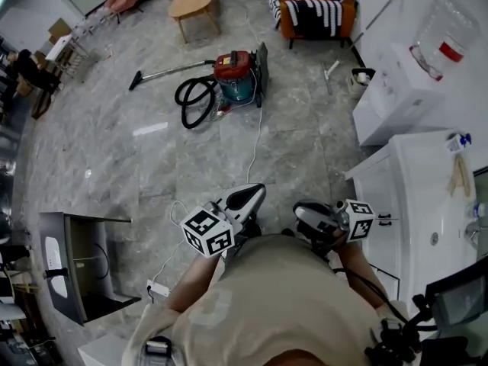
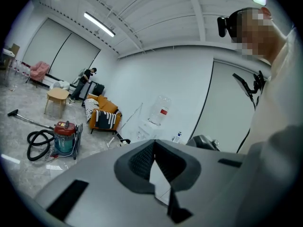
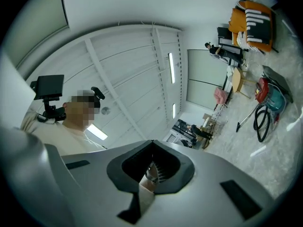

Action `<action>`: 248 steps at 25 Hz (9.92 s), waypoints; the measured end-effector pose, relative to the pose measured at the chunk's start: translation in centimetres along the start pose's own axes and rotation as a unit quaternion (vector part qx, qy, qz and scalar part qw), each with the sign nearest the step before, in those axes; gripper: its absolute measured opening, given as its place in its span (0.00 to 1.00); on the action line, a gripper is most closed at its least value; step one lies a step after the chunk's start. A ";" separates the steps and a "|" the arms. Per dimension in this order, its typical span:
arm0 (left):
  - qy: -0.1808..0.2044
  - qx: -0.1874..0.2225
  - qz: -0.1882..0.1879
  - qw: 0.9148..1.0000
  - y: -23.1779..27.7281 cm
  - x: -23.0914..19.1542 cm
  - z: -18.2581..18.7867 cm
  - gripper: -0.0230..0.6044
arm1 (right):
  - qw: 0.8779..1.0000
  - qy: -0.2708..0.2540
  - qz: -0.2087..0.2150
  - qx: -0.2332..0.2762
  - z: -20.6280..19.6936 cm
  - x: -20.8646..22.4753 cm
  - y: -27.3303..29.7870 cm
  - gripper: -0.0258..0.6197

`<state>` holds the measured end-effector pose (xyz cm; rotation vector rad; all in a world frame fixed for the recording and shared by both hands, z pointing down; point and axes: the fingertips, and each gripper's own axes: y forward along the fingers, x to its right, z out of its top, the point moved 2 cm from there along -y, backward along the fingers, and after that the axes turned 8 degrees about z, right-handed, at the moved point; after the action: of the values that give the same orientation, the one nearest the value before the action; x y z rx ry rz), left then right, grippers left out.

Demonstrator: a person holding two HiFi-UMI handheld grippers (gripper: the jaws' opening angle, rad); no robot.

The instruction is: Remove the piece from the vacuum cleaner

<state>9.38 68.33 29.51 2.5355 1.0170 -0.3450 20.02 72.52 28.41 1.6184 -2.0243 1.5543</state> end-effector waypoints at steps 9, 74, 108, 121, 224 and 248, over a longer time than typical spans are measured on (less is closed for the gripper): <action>-0.023 0.025 -0.007 0.999 -1.8 -9.5 3.9 0.04 | 0.999 0.005 -0.025 -0.045 0.8 7.2 7.4 0.04; 0.067 -0.008 0.192 0.979 22.0 -36.4 21.3 0.04 | 0.992 -0.023 -0.092 -0.078 30.5 37.7 11.4 0.04; 0.078 -0.070 0.023 0.994 25.1 -63.5 28.8 0.04 | 0.945 -0.024 -0.322 0.046 37.1 60.8 25.6 0.04; 0.130 -0.152 -0.014 0.980 35.7 -60.9 28.6 0.04 | 0.958 -0.059 -0.272 0.071 42.7 59.3 20.2 0.04; 0.097 -0.295 0.208 0.927 56.6 -86.3 11.8 0.04 | 0.859 0.058 -0.431 -0.269 44.0 86.9 3.6 0.04; 0.092 -0.277 0.288 0.912 61.9 -94.9 1.1 0.19 | 0.805 0.069 -0.505 -0.303 40.7 100.5 -8.3 0.04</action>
<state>-14.28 -30.86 78.87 2.2137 0.3039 0.3173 3.23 -22.89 77.81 1.7166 -1.0079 0.5218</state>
